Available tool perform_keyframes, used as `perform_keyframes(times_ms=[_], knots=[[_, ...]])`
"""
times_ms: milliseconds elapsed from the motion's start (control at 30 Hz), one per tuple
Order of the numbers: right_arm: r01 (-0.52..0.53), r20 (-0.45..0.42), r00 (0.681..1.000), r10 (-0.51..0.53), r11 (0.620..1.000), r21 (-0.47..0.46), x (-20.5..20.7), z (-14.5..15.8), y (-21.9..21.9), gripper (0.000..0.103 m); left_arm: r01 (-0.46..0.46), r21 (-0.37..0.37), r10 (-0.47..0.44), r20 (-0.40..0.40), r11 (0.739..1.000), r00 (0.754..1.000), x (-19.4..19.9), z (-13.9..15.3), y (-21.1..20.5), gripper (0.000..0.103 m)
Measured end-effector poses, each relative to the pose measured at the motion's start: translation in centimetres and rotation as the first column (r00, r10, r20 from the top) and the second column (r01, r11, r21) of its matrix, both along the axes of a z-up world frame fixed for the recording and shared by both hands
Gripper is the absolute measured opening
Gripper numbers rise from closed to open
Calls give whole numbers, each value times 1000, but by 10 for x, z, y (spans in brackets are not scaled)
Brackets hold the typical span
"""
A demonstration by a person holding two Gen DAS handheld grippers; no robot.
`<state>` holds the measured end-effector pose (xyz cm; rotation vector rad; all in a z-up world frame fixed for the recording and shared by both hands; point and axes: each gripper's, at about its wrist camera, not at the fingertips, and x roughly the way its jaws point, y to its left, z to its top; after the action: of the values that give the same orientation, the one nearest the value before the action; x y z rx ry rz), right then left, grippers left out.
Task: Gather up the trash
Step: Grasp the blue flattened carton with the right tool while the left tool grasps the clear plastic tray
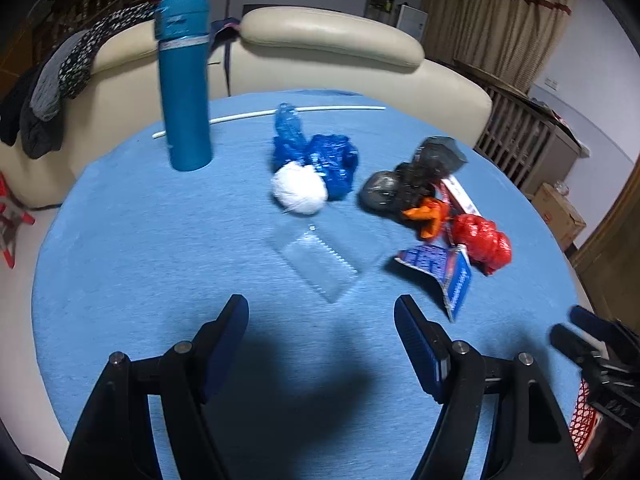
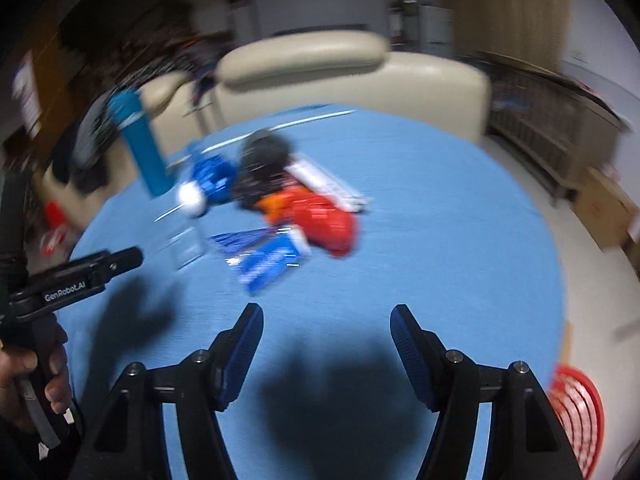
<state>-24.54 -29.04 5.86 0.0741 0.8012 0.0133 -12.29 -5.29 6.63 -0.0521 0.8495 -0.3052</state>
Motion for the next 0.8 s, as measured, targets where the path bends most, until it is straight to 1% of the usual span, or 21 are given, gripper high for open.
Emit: perform_keyframes(times_ms=[67,133,267,533,667,800], knots=[[-36,-29,999,36,999,0,16,-7,9,70,-12,-5,12,-7,1000,1000,2,-3,6,76],[-71,-65,995,72,997,24,35,-18,16,70,-19,-5,19,-12,1000,1000,4,-5,10,76],[-97,-118,988,100,995,25,66,-32,26,70,-30,-9,29,-16,1000,999,7,-6,16,76],[-159,-141,979,149,985,-67,106,-43,49,70,-32,-18,31,-28,999,999,12,-11,21,76],[-160,-156,978,139,978,-132,126,-54,59,70,-20,-17,19,-32,1000,999,12,-13,18,76],[-137,-151,981,123,987,-81,139,-57,53,70,-17,-18,17,-32,1000,999,12,-14,19,76]])
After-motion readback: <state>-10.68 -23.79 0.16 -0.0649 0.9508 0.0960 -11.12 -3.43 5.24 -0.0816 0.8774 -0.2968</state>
